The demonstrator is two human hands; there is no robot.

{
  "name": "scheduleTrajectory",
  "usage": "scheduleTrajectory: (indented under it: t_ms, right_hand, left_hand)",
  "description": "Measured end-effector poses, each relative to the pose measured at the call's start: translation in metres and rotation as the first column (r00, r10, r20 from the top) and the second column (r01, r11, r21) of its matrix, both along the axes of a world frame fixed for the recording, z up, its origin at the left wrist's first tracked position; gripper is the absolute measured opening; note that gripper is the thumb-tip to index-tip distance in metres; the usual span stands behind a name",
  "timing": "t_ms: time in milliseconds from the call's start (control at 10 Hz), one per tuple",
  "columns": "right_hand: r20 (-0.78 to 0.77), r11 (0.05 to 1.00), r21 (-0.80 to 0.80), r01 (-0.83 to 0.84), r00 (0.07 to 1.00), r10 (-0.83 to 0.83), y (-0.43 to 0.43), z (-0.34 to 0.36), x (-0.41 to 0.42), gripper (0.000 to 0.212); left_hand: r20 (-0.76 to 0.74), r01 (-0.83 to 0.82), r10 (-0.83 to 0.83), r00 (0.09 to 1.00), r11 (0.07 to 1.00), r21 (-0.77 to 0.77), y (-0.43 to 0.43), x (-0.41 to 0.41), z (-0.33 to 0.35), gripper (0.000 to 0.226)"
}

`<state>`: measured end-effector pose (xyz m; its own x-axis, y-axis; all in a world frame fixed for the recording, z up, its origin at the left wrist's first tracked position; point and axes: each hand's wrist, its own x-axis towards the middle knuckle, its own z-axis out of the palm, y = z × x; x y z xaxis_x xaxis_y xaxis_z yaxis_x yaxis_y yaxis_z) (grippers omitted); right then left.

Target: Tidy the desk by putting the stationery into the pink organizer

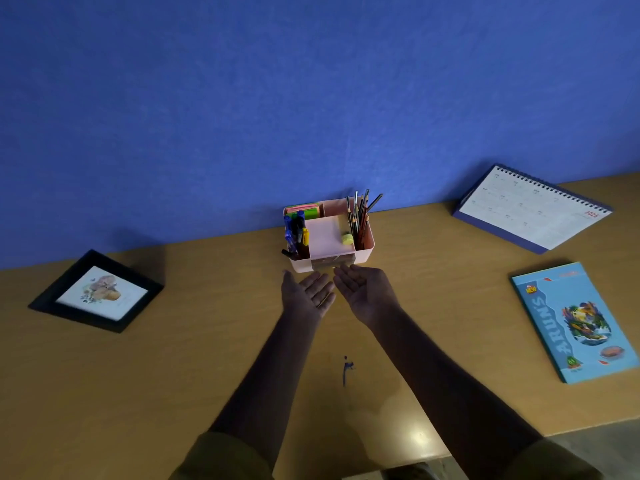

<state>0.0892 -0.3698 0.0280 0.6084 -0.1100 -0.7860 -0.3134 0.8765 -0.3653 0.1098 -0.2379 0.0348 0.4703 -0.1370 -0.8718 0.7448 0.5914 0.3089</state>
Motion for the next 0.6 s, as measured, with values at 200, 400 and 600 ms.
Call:
scheduleTrajectory:
  t_ms: [200, 400, 600]
  right_hand:
    - [-0.021, 1.0, -0.016, -0.025, 0.999, 0.024, 0.002, 0.003, 0.015, 0.034]
    - [-0.027, 0.996, -0.053, -0.076, 0.997, 0.074, 0.002, 0.004, 0.02, 0.03]
    - [-0.039, 0.988, -0.091, -0.127, 0.992, 0.124, 0.0, -0.004, 0.002, 0.028]
  left_hand:
    - [-0.041, -0.066, 0.063, 0.997, 0.994, -0.089, 0.002, 0.008, 0.001, 0.068]
    - [-0.029, -0.112, 0.109, 0.994, 0.987, -0.119, 0.001, 0.014, 0.006, 0.071]
    - [-0.005, -0.048, 0.048, 0.999, 0.996, -0.069, 0.003, -0.003, 0.001, 0.066]
